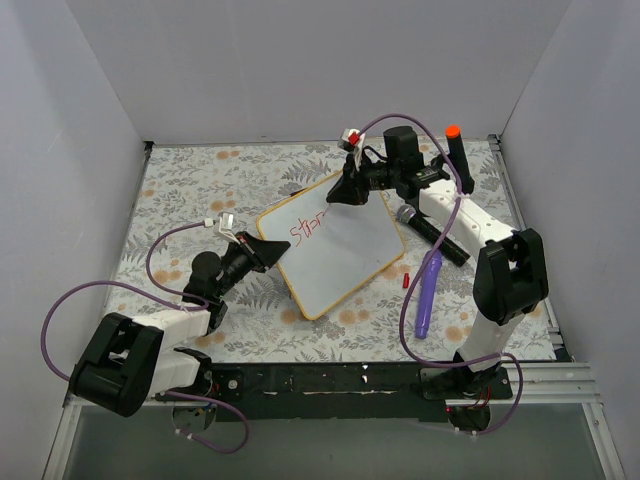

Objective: Write a sentence on the whiteboard

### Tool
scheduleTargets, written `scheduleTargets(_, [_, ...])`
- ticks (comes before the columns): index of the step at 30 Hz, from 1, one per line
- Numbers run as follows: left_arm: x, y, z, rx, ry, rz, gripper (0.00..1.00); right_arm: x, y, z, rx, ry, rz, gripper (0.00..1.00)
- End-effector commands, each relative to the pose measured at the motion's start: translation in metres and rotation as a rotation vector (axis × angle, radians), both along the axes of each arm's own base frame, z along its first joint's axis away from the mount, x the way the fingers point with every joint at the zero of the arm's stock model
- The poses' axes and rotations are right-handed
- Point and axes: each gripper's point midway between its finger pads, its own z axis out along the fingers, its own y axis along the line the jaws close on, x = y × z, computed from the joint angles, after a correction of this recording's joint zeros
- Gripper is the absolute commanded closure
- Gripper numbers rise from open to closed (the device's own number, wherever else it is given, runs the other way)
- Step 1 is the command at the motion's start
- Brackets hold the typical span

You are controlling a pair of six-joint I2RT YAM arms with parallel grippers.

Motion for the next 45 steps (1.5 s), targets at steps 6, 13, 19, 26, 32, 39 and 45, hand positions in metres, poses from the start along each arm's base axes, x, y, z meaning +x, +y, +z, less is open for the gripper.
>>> scheduleTargets(6, [-0.005, -0.009, 0.027, -0.002, -0.123, -0.063, 1.0, -0.017, -0.003, -0.004, -0.012, 0.001, 0.044, 0.99])
scheduleTargets(13, [-0.005, -0.009, 0.027, -0.002, -0.123, -0.065, 1.0, -0.014, -0.003, 0.012, 0.007, -0.033, 0.04, 0.99])
scheduleTargets(19, [-0.005, -0.009, 0.028, 0.0, -0.126, -0.063, 1.0, -0.005, -0.007, 0.034, 0.033, -0.082, 0.011, 0.99])
scheduleTargets(26, [-0.005, -0.009, 0.028, -0.001, -0.125, -0.063, 1.0, 0.005, -0.015, 0.029, 0.025, -0.078, -0.031, 0.99])
scheduleTargets(32, [-0.005, -0.009, 0.027, 0.0, -0.124, -0.064, 1.0, 0.013, -0.017, 0.03, 0.024, -0.083, -0.058, 0.99])
scheduleTargets(39, [-0.005, -0.009, 0.027, 0.0, -0.124, -0.064, 1.0, 0.02, -0.015, 0.03, 0.024, -0.084, -0.074, 0.99])
scheduleTargets(45, [-0.005, -0.01, 0.026, 0.0, -0.12, -0.068, 1.0, 0.026, -0.015, 0.034, 0.03, -0.089, -0.089, 0.99])
